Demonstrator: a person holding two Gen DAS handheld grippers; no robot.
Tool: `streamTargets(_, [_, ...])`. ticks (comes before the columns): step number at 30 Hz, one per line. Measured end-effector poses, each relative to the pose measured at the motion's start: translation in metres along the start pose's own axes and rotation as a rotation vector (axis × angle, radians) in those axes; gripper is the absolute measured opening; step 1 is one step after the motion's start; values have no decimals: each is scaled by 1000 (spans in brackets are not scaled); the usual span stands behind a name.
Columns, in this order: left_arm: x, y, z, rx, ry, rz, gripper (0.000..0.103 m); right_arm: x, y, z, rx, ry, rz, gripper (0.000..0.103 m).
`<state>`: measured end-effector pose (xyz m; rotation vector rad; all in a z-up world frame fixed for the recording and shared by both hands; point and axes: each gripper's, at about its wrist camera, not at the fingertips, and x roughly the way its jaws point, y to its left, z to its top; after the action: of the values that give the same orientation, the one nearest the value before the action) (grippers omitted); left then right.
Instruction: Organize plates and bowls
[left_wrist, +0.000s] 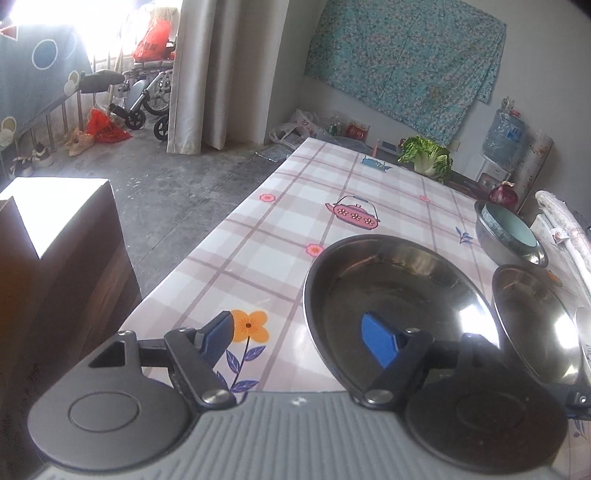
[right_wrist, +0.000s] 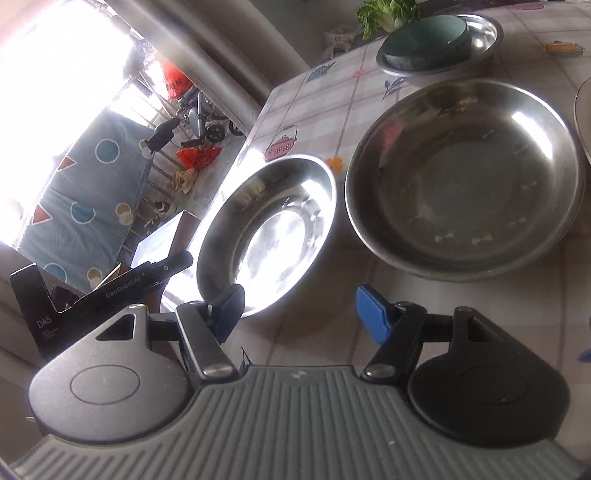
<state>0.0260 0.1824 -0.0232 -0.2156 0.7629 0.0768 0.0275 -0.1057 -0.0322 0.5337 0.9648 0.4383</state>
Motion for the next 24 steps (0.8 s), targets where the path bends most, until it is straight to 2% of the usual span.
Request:
streamTargets(9, [21,-8,-2,63,68,-13,52,43,6,7,43,-35,-53,57])
streamTargets(11, [24,-10,-2,82,88,-10,32,50,9,10,31,-41,-60,49])
streamTargets(12, [25,-10,-3,89,97,-11,29,52,12,10,21,-43,-66,46])
streamTargets(14, [25,-12,-3,95,102,-19,19,55,17,10,-7,-48,-89,31])
streamTargets(17, [23,-15,-2,117,98,-3,18,60,22,11,-51,-54,-138,19])
streamTargets(19, [21,-16,-3,121,99,-3,17,61,21,11,-61,-46,-148,16])
streamTargets(24, [13,-16,-7,138,117,-8,17,57,18,10,-67,-16,-136,15])
